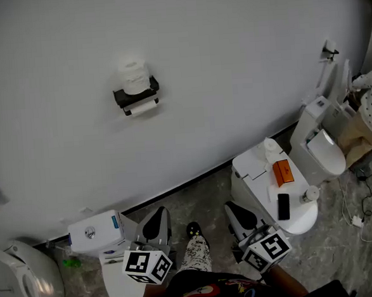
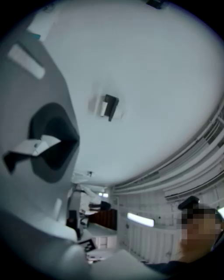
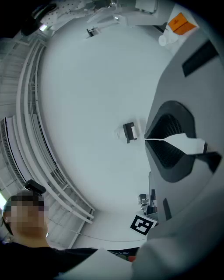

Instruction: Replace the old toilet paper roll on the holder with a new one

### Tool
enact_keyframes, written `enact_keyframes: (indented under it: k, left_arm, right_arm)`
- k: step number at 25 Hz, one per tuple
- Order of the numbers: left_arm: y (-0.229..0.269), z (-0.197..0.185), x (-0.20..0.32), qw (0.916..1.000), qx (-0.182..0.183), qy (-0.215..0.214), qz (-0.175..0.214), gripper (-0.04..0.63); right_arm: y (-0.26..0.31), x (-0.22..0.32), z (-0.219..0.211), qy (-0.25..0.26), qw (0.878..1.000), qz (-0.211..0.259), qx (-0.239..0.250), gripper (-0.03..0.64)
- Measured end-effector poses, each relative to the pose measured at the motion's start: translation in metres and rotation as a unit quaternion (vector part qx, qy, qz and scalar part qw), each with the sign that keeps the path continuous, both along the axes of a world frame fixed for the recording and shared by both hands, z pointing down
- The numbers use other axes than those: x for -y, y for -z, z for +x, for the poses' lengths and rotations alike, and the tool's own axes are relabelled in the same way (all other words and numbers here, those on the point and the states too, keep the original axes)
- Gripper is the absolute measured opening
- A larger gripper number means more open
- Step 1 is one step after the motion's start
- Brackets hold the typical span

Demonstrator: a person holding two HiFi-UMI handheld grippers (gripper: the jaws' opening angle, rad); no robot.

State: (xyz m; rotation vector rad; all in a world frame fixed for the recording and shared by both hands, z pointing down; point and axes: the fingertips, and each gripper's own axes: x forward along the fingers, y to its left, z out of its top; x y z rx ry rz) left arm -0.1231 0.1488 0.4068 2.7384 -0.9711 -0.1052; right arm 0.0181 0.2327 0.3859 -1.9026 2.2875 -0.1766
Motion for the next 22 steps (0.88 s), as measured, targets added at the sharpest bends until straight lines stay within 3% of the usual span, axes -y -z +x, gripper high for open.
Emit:
enact_keyframes:
  k: [5, 12, 17, 22]
  left_arm:
    - [0.022, 0.012, 0.099, 0.9994, -0.01, 0.018, 0.027, -0.008]
    - [0.023, 0.043, 0.214, 0.9993, 0.012, 0.026, 0.026, -0.008]
    - [0.022, 0.058, 0.271, 0.9991, 0.017, 0.032, 0.023, -0.008]
    - [0.019, 0.068, 0.296, 0.9985, 0.026, 0.044, 0.018, -0.008]
  right_arm:
    - [0.025, 0.092, 0.018, 0.008, 0.999, 0.037, -0.008, 0.012]
    - [0.034, 0.226, 0.043, 0.031, 0.999, 0.029, -0.007, 0.012]
    - [0.032, 0.303, 0.048, 0.06, 0.998, 0.033, -0.001, 0.012]
    - [0.023, 0.34, 0.054, 0.082, 0.996, 0.023, 0.021, 0.012]
